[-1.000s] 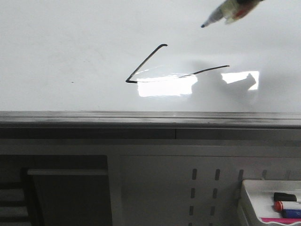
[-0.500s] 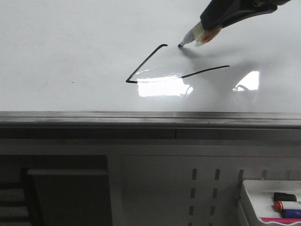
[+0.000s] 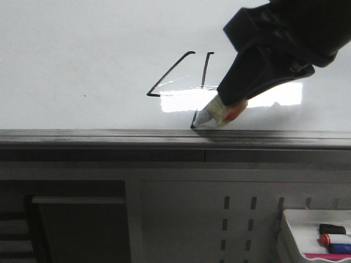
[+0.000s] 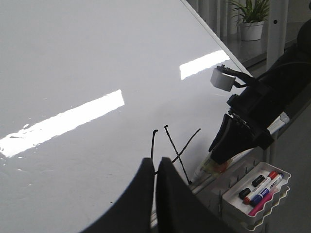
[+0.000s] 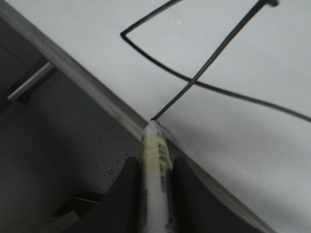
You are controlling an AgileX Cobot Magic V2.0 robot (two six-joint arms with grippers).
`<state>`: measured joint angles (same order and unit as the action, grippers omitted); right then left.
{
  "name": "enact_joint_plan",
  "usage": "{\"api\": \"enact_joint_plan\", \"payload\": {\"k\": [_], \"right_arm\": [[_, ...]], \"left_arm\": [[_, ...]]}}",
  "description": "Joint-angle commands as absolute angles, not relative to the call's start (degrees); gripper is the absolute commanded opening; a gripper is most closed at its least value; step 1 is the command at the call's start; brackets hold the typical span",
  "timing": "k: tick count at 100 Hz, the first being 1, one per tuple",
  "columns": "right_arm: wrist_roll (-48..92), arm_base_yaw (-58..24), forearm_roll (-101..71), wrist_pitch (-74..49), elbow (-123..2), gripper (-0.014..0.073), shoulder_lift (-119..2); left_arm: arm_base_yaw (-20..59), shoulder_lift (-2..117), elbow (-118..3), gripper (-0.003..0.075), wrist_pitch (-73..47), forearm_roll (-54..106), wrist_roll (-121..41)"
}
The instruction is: Write number 4 on whiteboard
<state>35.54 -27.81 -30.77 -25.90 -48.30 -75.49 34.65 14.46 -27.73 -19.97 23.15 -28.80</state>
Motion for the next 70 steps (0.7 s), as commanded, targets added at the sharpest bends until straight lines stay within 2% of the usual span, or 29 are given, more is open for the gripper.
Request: {"api": "enact_joint_plan", "payload": {"k": [1,27,34,44,49,57,70], "right_arm": [[35.8,-28.1,-31.0,-22.3,-49.4,-0.0043,-74.4],[35.9,-29.7,-31.1,-23.1,-51.5,-0.0043,-70.2],[37.1,-31.6,-31.0,-24.3,-52.6,-0.0043,-66.8],[40.7,-35.1,-30.0,-27.9,-53.7,-0.0043,-62.4],[43.0,-37.4,-29.4,-29.9,-53.7,-0.0043,-60.9],[47.5,-40.6,-28.7,-33.1,-53.5,-0.0043,-59.6],[54.3,-45.5,-28.7,-34.0,-53.5,-0.0043,-59.1]], "left_arm": [[34.6,15.0,-29.2,-0.002,-15.4,24.3,-28.4],[34.6,15.1,-29.2,-0.0002,-16.1,26.4,-28.4],[34.6,16.5,-29.6,0.0088,-19.2,26.4,-28.4],[34.6,21.6,-31.8,0.0326,-26.4,27.6,-28.4],[34.6,24.9,-33.7,0.0411,-29.8,28.9,-29.2],[35.3,31.1,-37.0,0.0415,-33.4,29.5,-32.4],[37.4,40.8,-42.4,0.0353,-40.3,33.4,-46.3]]}}
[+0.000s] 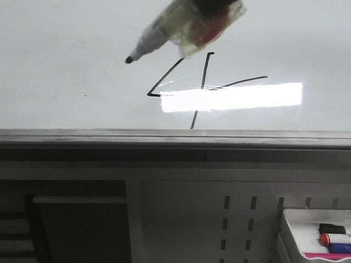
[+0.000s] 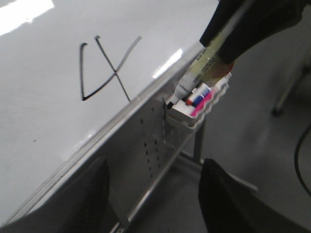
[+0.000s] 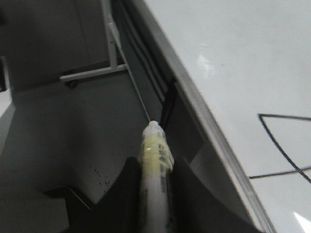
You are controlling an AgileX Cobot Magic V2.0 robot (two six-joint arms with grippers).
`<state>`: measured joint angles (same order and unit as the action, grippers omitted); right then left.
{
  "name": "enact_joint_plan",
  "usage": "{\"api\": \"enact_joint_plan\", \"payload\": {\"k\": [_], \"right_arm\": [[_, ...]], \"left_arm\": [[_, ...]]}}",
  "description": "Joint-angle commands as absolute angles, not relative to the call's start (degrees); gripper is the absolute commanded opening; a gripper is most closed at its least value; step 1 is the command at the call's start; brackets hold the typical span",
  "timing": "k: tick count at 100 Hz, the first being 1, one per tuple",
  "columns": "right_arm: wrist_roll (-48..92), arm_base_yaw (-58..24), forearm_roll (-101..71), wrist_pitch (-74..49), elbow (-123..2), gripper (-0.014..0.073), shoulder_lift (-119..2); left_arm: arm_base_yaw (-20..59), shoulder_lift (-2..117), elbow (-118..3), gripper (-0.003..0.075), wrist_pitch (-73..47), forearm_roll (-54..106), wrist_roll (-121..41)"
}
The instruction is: Write number 4 on whiteboard
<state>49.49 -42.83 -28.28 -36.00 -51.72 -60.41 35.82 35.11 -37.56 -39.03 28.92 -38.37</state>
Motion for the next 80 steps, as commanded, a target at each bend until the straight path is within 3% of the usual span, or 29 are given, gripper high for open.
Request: {"api": "enact_joint_plan", "payload": {"k": [1,17,45,80], "right_arm": [[54.6,-45.8,-28.7,-33.6,-53.5,-0.0043,-59.1],[57.7,-50.0,-28.6,-31.4,-53.5,-0.0043,-59.1],[57.7,-50.6,-28.4,-31.8,-53.5,-0.0043,-59.1],[57.7,-50.6,-28.4,-32.6,-53.5,-0.0043,-59.1]], "left_arm": [[37.7,41.9,-42.4,0.0351,-41.1,33.4,-47.7],[42.0,52.4,-48.1,0.033,-44.3,35.8,-52.7],[45.6,62.4,-54.7,0.0304,-44.3,35.8,-52.8],[45.6,63.6,-55.7,0.0102,-43.4,35.8,-52.8]]}}
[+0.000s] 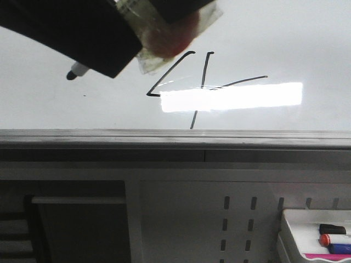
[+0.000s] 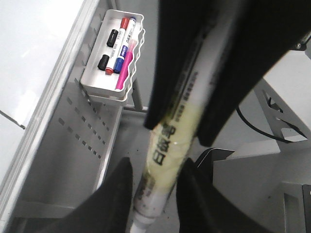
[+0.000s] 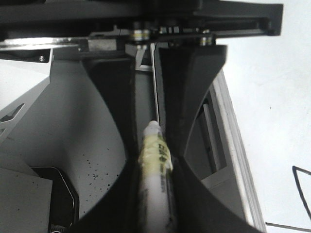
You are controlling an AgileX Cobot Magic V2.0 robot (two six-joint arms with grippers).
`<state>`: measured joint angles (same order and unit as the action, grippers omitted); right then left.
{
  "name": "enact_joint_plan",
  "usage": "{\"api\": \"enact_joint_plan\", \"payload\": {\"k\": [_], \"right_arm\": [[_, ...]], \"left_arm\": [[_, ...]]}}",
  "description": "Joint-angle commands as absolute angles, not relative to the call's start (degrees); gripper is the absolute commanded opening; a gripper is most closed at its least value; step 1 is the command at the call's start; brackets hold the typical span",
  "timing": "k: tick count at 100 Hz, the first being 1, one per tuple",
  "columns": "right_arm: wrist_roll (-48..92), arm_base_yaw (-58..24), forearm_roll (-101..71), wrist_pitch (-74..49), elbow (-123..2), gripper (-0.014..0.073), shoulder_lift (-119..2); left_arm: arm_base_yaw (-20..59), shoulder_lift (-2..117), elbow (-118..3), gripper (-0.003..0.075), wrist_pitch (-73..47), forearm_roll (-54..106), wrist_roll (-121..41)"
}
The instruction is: Write number 4 on whiteboard
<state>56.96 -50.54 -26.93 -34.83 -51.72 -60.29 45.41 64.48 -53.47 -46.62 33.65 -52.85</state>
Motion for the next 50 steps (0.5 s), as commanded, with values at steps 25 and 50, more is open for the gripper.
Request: {"api": "enact_joint_plan", "payload": {"k": [25,50], "right_arm": [[57.7,-50.6,-28.4,-33.2,-53.5,-0.0043,-59.1],[57.7,-50.6,-28.4,-35.0,-53.5,-0.0043,-59.1]], "left_arm": [[45.6,63.6,-55.7,-0.002,-40.6,35.8,-52.8],[45.6,63.7,-55.7,-0.002,-40.6,35.8,-52.8]]}}
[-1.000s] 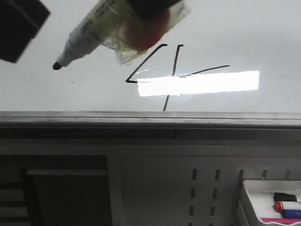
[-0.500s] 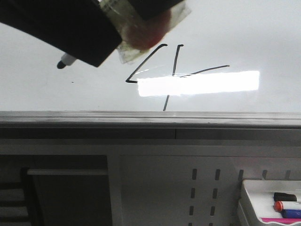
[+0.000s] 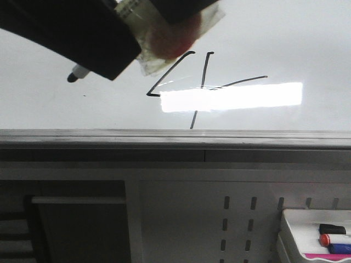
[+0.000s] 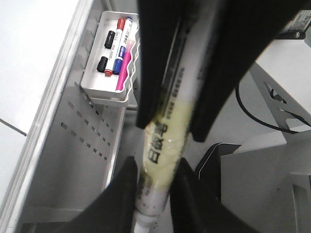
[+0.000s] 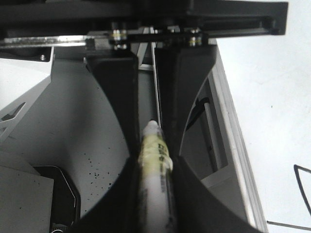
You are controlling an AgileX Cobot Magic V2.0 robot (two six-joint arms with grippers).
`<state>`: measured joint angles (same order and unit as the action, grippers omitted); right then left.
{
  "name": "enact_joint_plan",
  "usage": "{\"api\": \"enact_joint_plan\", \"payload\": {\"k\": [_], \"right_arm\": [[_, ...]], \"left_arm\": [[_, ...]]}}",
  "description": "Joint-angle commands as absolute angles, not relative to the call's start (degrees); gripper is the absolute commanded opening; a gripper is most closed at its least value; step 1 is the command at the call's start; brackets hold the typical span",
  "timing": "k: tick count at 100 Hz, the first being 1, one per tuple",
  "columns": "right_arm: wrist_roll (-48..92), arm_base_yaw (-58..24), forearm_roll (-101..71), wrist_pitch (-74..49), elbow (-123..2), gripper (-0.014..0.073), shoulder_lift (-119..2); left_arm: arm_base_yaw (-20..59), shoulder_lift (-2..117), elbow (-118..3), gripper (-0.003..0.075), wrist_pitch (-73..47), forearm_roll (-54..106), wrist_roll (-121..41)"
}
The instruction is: Write number 4 on whiteboard
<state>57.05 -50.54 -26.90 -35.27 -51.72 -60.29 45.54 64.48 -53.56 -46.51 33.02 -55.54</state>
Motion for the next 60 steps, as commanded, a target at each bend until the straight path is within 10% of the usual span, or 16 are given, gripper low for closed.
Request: {"api": "enact_joint_plan", "payload": {"k": [1,18,43,60], "right_arm": [[57.7,-50.6,-28.4,-35.0,-53.5,-0.0043,-59.1],[57.7,-50.6,-28.4,-35.0,-53.5,0.0,-59.1],[57.7,-49.9,-28.4,-30.3,-54.8,0.0528,-58.1],[57.5,-46.1,-28.4,-27.8,-54.9,0.0519,-54.5]], "left_arm": [[45.6,63.7,-55.7,-0.002,-40.6,35.8,-52.8],[45.6,63.7,-55.7,-0.002,-40.6,36.0,-52.8],[45.6,63.7,-55.1,-0.002,-40.2,36.0,-51.9],[44.0,63.7,-52.6,-0.002,-34.1,36.0,-44.9]]}}
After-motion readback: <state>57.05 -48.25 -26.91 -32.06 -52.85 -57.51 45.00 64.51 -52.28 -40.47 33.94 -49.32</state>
